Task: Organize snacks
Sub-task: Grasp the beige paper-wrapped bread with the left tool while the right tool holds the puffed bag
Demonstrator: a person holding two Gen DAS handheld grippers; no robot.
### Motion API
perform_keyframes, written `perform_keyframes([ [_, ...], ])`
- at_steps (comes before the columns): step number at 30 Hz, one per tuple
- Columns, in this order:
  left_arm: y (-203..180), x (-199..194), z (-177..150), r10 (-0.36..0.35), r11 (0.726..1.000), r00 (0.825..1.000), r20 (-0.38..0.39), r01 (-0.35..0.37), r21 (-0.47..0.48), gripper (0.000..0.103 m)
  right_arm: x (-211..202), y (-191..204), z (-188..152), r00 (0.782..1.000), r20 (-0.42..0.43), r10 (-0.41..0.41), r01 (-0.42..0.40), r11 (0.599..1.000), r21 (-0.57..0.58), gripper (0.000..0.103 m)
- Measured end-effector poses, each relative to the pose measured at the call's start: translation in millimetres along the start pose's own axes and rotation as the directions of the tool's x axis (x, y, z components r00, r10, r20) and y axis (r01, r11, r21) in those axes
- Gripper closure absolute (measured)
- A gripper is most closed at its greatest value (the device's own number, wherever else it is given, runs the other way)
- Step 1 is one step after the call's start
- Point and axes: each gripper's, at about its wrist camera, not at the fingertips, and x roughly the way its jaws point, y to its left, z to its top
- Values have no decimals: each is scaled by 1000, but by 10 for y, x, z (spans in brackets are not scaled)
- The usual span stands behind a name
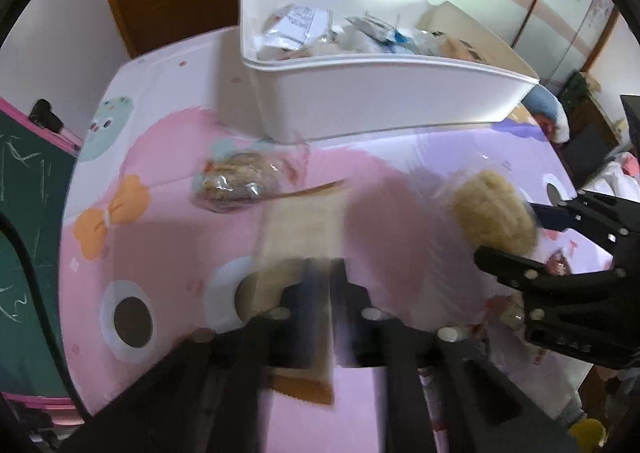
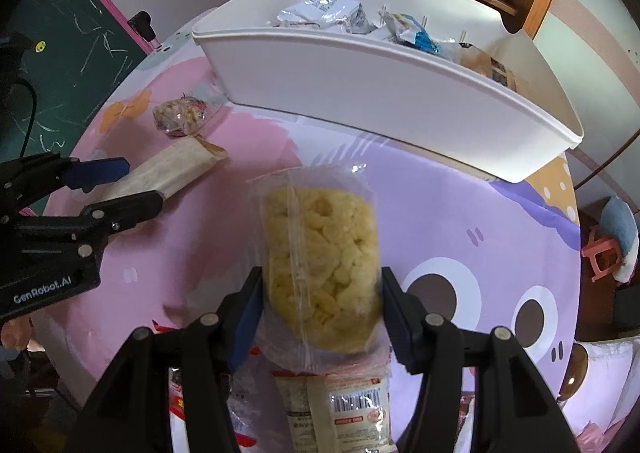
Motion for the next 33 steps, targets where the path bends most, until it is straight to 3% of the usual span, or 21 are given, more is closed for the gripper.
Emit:
perform_keyframes([
  [6, 50, 82, 37, 8, 1000, 1000, -20, -9, -13, 99, -34, 8, -3, 1000, 6, 6, -6, 1000, 1, 47],
  [8, 69, 138, 19, 5, 1000, 999, -47, -5, -1, 94, -38, 10, -8, 1000, 7, 5, -5, 1000, -1, 47],
  [10, 82, 167, -8, 21, 1000, 999, -48, -21, 16, 61, -33, 11, -8, 1000, 4, 9, -9, 1000, -2, 47],
  [13, 147, 177, -8, 23, 1000, 1000, -17, -23, 20, 35, -18, 12, -6, 1000, 0, 13, -13, 1000, -1, 47],
  [15, 207, 205, 21, 9, 1000, 1000, -12, -9, 14, 28, -5, 9, -6, 1000, -4, 17, -17, 1000, 2, 47],
  [23, 454, 558, 175, 9, 1000, 998, -56, -11, -18, 27, 4, -1, 5, 1000, 0, 31, -31, 1000, 3, 47],
  [28, 479, 603, 242, 15, 999, 1000, -26, -14, 32, 27, 3, -8, 8, 999, 4, 34, -34, 999, 5, 47],
  [29, 467, 606, 239, 25, 999, 999, -23, -23, 48, 30, 4, -8, 8, 999, 4, 34, -34, 999, 7, 47],
  [31, 418, 576, 223, 15, 995, 1000, -6, -15, 101, 48, 6, -10, 2, 999, 5, 37, -37, 999, 12, 47],
  [33, 402, 570, 201, 17, 993, 1000, -11, -16, 118, 49, 11, -6, -7, 999, 4, 40, -40, 999, 18, 47],
])
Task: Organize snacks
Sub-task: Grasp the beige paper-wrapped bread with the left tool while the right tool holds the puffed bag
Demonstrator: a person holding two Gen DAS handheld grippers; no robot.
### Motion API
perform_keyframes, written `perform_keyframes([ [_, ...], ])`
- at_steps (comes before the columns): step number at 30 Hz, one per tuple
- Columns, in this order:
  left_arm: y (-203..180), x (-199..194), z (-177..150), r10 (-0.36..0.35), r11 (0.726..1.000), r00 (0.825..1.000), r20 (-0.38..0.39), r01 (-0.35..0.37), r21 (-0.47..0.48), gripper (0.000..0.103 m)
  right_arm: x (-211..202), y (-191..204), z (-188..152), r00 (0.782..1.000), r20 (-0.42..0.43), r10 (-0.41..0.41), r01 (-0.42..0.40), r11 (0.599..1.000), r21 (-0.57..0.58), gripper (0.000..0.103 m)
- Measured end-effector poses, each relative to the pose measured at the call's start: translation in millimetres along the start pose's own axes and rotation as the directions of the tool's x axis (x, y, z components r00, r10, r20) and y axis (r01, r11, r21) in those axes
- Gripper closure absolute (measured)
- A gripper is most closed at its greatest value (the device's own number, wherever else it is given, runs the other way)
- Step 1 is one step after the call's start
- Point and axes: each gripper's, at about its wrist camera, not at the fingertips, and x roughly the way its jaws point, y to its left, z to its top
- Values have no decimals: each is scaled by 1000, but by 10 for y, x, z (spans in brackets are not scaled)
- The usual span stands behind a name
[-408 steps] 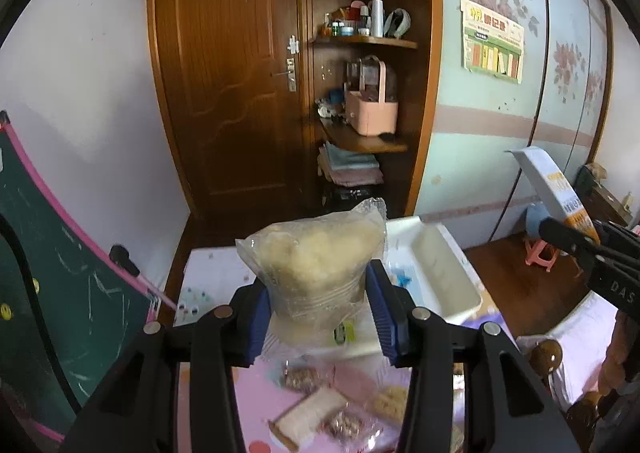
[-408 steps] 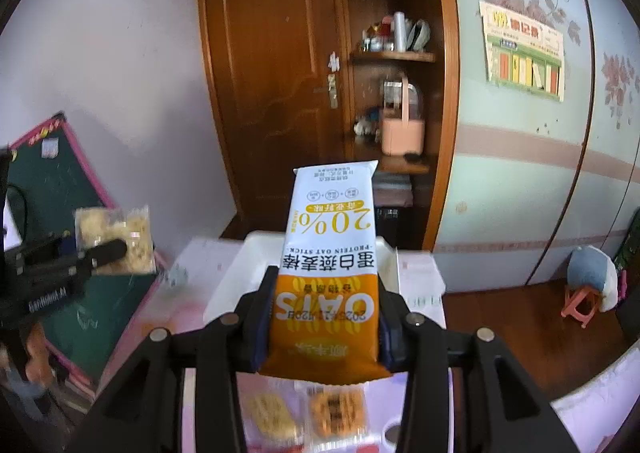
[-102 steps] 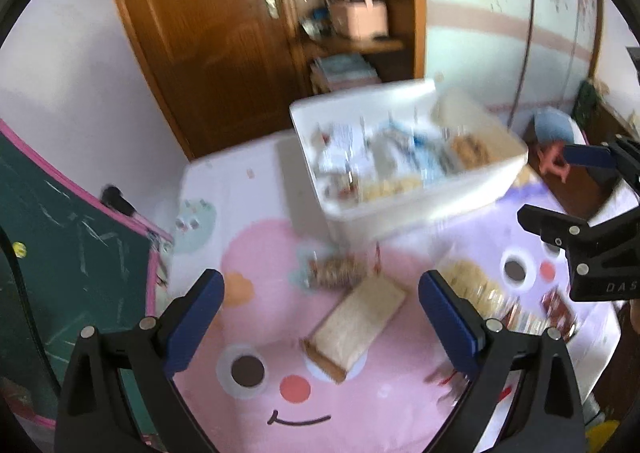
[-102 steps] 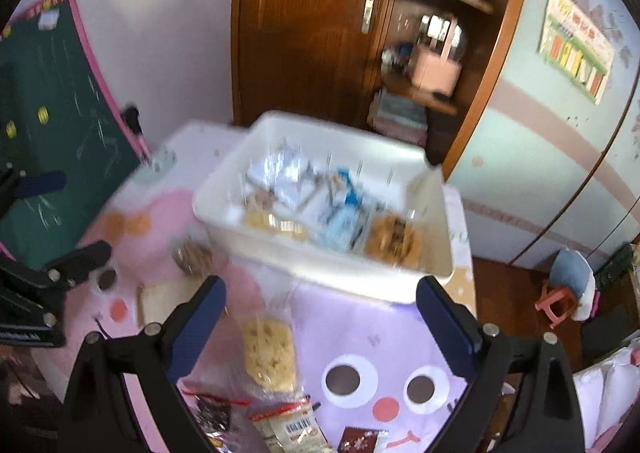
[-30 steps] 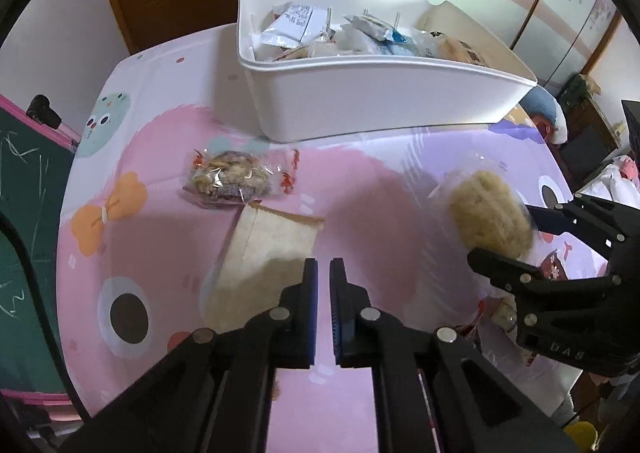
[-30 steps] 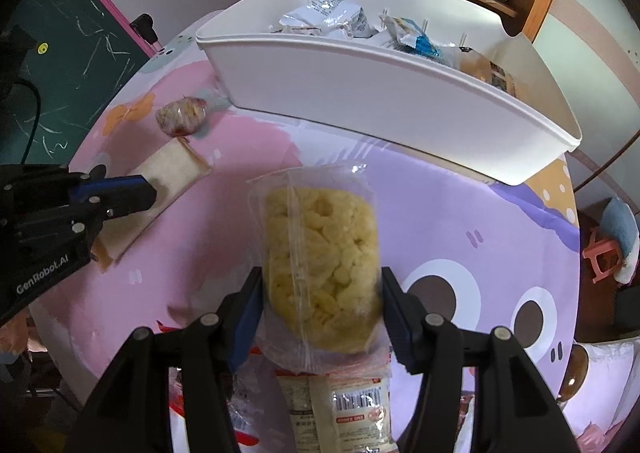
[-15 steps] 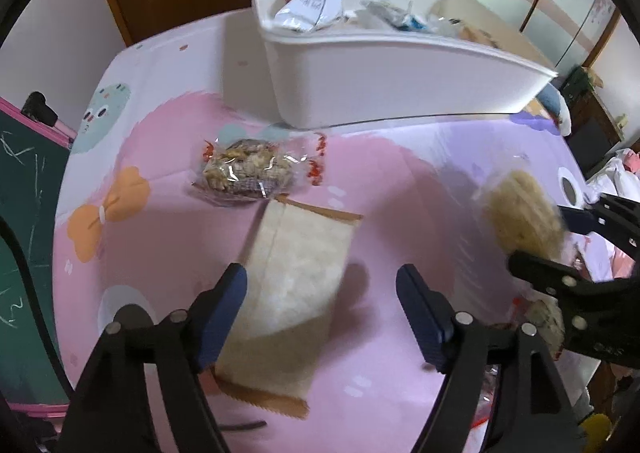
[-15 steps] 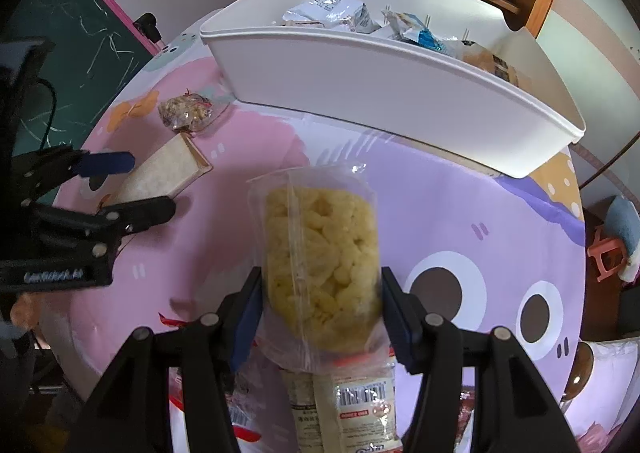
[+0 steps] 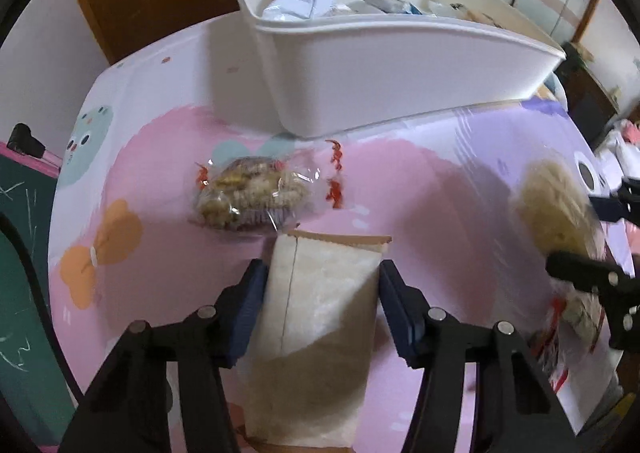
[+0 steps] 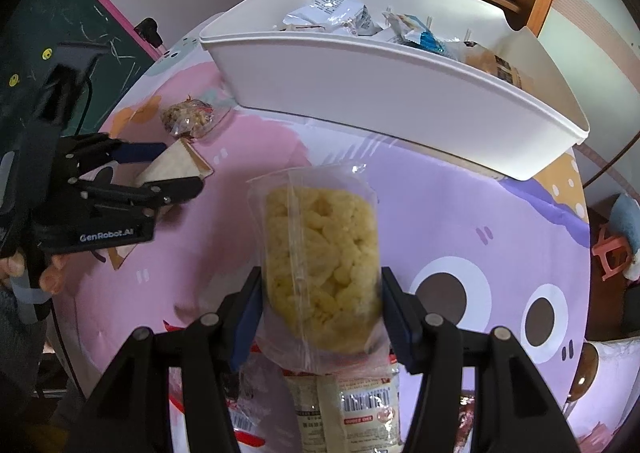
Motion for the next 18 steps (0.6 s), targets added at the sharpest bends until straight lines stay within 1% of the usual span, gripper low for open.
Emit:
perform_keyframes([
  [3, -51, -37, -48, 13, 1000, 1000, 10, -13, 17, 50, 4, -9, -13, 1000, -2, 4, -4, 1000, 6, 47],
  [5, -54, -66, -65, 26, 1000, 1000, 12, -26, 6, 50, -8, -18, -17, 1000, 2, 8, -8, 1000, 7, 47],
  [9, -45, -254, -73, 9, 1000, 999, 46, -8, -29, 51, -105, -34, -19, 1000, 28, 10, -10, 1000, 15, 47],
  [14, -152, -651, 17, 14, 999, 991, 132, -10, -31, 51, -311, -65, 19, 997, 78, 13, -15, 999, 30, 48],
  [18, -279, -967, 153, 9, 1000, 980, 197, -6, -16, 51, -543, -95, 95, 991, 130, 12, -17, 999, 38, 48],
])
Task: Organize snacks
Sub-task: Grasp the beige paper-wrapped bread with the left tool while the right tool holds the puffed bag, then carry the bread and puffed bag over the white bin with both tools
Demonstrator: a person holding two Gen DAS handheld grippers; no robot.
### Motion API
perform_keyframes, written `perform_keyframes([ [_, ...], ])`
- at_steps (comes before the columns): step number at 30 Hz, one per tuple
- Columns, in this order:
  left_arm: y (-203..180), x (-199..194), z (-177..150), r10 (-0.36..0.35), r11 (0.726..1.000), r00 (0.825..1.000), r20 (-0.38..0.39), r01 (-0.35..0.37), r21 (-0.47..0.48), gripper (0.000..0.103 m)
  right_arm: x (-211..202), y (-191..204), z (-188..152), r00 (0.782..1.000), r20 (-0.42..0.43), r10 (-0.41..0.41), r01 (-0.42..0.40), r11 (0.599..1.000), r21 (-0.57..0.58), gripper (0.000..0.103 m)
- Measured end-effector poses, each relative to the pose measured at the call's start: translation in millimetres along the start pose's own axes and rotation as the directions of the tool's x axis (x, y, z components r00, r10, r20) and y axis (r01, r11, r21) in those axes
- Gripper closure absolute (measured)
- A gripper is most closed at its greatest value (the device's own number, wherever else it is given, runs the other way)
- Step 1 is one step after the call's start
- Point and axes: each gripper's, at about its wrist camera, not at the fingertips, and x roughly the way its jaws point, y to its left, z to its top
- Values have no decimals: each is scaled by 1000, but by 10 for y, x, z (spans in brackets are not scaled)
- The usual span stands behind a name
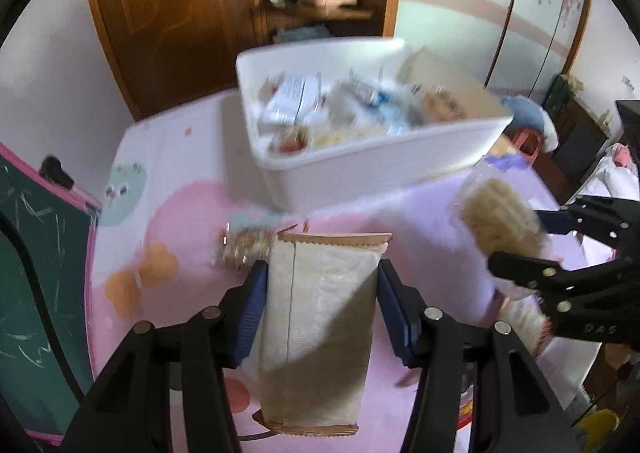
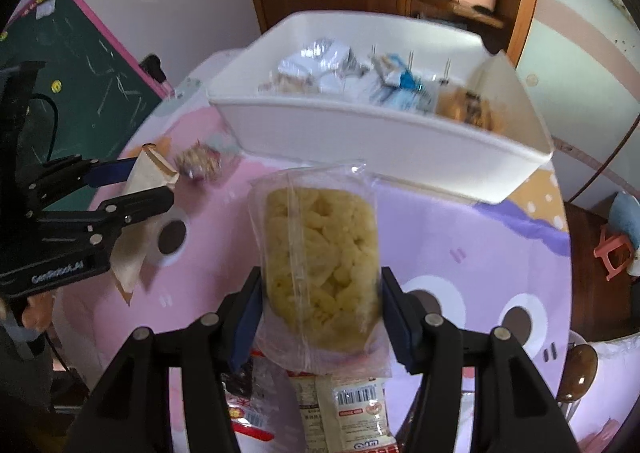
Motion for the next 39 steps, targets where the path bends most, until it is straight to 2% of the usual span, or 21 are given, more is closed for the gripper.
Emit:
perform_keyframes([
  [5, -183, -300, 378, 6, 1000, 998, 65, -7, 25, 51, -363, -53, 253, 997, 77, -9, 9, 1000, -4, 47],
  [9, -281, -623, 795, 25, 999, 989, 143, -29, 30, 51, -765, -129, 627, 986, 162, -34, 35, 999, -4, 47],
  [11, -312, -786, 1071, 45, 999, 982, 182, -49, 22, 51, -943, -173, 812, 978, 202, -51, 52, 999, 2, 47],
  [14, -309, -972, 1432, 58, 998, 970, 235, -59, -3, 51, -1266, -271, 1171, 954, 282, -98, 99, 995, 14, 47],
  [19, -254, -1079, 1960, 83, 996, 953, 292, -70, -55, 51, -1495, -449, 1641, 932, 332, -143, 132, 990, 56, 47],
  [24, -73, -869, 2308, 89, 991, 953, 288, -55, -125, 50, -1368, -604, 1956, 930, 321, -180, 157, 983, 96, 47],
  [29, 99, -435, 2451, 96, 983, 970, 226, -57, -173, 50, -980, -705, 2075, 949, 255, -184, 155, 979, 130, 47],
  [32, 156, -166, 2452, 121, 980, 975, 189, -86, -181, 50, -693, -773, 2124, 963, 207, -172, 144, 979, 145, 47],
  [33, 168, -93, 2447, 123, 979, 977, 176, -90, -182, 48, -605, -792, 2127, 968, 194, -161, 133, 980, 151, 47],
  [36, 217, 120, 2436, 104, 980, 986, 127, -80, -180, 9, -398, -881, 2129, 980, 159, -118, 87, 978, 192, 46],
  [39, 266, 177, 2372, 113, 976, 985, 134, -85, -200, 8, -285, -953, 2098, 987, 121, -109, 78, 968, 237, 42],
])
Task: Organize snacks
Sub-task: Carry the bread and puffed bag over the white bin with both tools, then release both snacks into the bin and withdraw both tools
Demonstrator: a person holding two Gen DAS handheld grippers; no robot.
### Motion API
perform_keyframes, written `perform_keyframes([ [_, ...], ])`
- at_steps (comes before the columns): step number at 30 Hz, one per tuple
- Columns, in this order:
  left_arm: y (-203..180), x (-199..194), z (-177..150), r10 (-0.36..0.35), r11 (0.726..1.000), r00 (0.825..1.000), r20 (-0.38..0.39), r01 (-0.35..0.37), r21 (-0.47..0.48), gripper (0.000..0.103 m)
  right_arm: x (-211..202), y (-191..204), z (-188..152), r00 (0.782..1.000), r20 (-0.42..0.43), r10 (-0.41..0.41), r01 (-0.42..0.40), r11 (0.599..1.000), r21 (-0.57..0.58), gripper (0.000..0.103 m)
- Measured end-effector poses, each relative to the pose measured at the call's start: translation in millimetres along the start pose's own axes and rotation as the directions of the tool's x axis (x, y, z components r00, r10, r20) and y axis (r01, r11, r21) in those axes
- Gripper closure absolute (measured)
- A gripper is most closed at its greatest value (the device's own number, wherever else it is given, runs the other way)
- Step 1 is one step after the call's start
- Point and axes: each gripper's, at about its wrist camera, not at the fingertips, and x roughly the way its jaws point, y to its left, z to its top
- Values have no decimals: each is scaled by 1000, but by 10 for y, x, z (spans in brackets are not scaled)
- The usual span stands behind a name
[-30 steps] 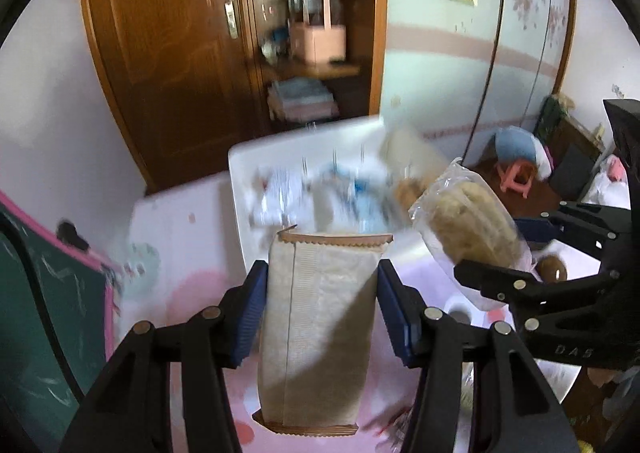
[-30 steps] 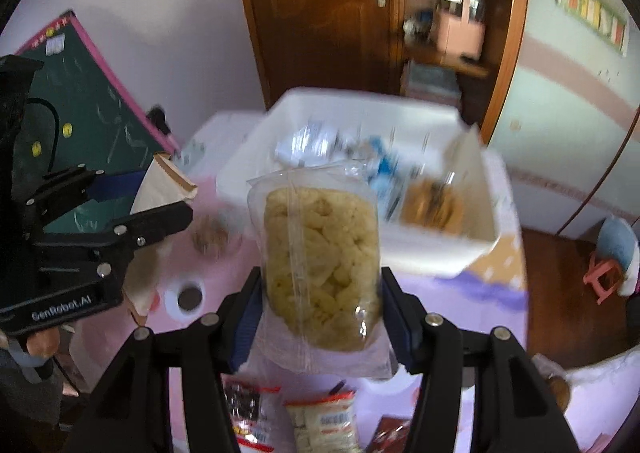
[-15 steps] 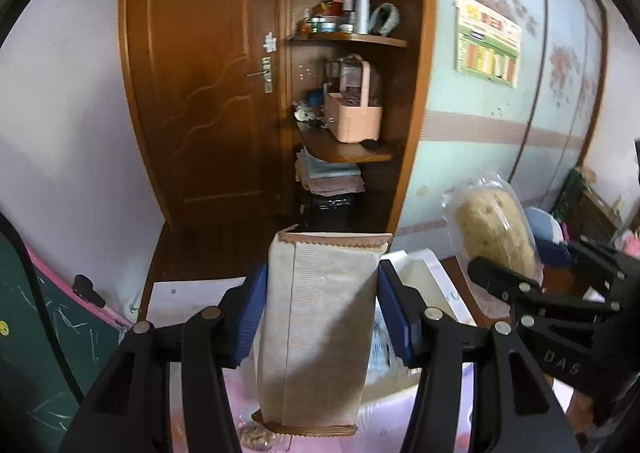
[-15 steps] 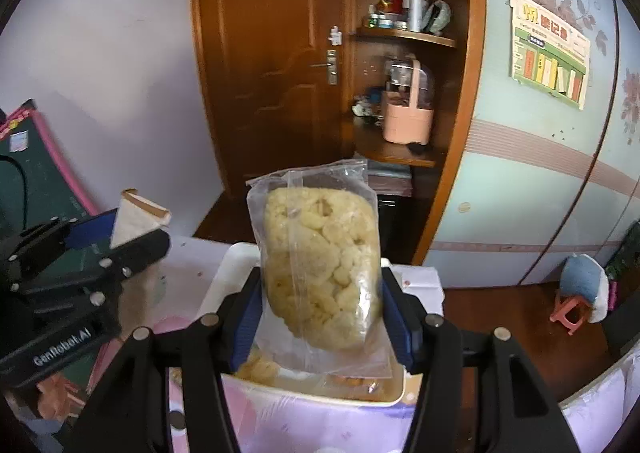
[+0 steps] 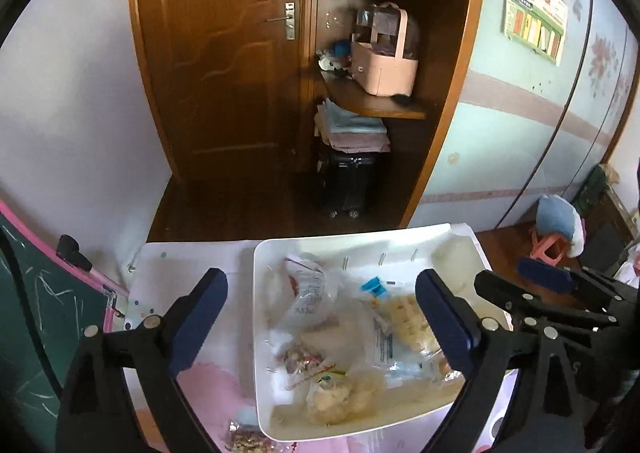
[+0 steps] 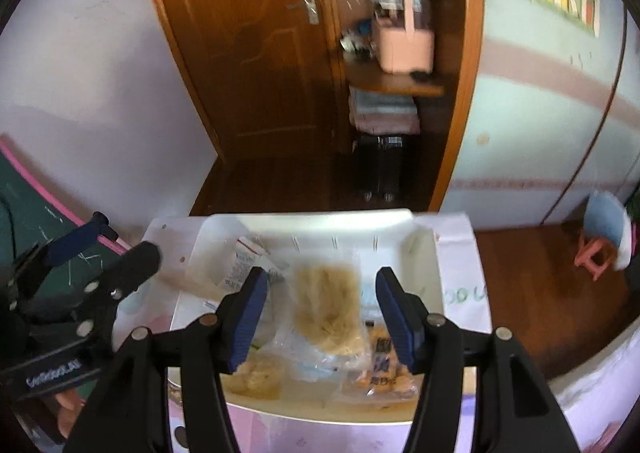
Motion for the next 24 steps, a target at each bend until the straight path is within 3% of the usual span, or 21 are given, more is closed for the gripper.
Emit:
perform_keyframes([
  [3, 58, -8, -64, 6, 1000, 1000, 3, -6, -9, 8, 6, -14, -51, 1000, 9, -20, 21, 1000, -22, 35],
  [15, 135, -350, -303, 27, 999, 996, 90, -25, -26, 8, -216, -145, -282, 999, 3, -33, 33, 999, -24, 35],
  [24, 59, -864, -530, -13, 1000, 998, 61, 13, 12, 8, -641, -96, -607, 998, 19, -59, 60, 996, -69, 35],
])
